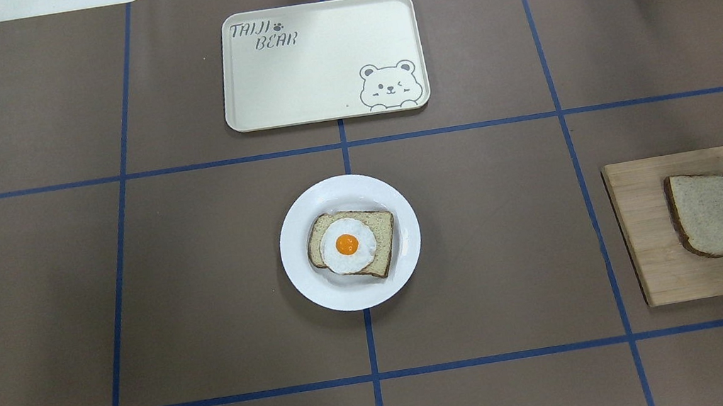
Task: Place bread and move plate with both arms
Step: 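Move the right gripper down toward the bread slice on the wooden board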
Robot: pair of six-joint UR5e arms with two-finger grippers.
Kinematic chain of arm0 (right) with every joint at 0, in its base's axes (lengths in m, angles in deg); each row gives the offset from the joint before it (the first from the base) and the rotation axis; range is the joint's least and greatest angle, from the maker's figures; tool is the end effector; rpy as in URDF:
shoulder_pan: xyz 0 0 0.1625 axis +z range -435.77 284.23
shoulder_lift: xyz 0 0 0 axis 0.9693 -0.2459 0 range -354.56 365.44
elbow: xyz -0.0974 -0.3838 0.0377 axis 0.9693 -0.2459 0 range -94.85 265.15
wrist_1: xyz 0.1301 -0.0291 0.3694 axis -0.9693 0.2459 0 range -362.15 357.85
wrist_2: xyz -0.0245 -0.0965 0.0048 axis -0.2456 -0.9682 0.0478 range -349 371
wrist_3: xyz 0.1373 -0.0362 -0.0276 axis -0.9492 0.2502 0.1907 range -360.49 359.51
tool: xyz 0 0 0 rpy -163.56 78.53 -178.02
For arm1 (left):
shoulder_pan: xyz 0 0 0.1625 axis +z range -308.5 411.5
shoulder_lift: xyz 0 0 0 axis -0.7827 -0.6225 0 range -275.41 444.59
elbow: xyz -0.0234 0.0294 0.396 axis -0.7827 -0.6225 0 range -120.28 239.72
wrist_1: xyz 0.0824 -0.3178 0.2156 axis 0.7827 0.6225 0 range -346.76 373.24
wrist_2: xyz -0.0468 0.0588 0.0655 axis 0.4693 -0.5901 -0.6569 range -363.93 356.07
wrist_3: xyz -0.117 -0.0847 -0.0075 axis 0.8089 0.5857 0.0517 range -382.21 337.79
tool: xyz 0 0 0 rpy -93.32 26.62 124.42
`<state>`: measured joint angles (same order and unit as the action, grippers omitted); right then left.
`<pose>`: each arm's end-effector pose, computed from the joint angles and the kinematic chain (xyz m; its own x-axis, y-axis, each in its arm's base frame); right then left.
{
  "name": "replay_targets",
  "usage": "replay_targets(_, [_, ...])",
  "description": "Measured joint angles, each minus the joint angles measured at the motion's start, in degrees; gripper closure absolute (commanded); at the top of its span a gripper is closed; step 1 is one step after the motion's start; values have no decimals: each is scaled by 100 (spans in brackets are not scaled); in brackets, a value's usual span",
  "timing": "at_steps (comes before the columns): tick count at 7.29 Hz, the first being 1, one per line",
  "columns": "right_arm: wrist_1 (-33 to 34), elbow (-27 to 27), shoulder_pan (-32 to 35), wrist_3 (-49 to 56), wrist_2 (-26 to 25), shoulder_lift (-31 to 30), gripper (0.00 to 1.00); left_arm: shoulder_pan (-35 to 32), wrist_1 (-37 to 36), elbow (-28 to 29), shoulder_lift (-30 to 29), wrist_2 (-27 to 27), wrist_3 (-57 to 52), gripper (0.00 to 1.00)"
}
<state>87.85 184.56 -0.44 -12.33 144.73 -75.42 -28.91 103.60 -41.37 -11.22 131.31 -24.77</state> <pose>-0.1049 -0.5320 0.5051 0.6790 -0.1992 0.7066 0.1030 0.9788 0.1771 0.0562 -0.5170 0.5186 0.6514 0.3667 -0.6642 -0.1884 0.9262 0.3266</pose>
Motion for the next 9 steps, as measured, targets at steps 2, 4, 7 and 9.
replay_targets(2, [-6,19,0,15,2,9,0,0,-1,-6,3,7,-4,2])
replay_targets(4, [-8,15,-52,37,-19,32,0,-1,1,3,3,6,-7,2])
replay_targets(7, [-9,26,-294,-102,-198,60,0,9,-1,113,-3,-8,-21,2])
replay_targets(9, [-7,129,-401,-237,-270,-83,0,11,-7,141,12,-26,99,2])
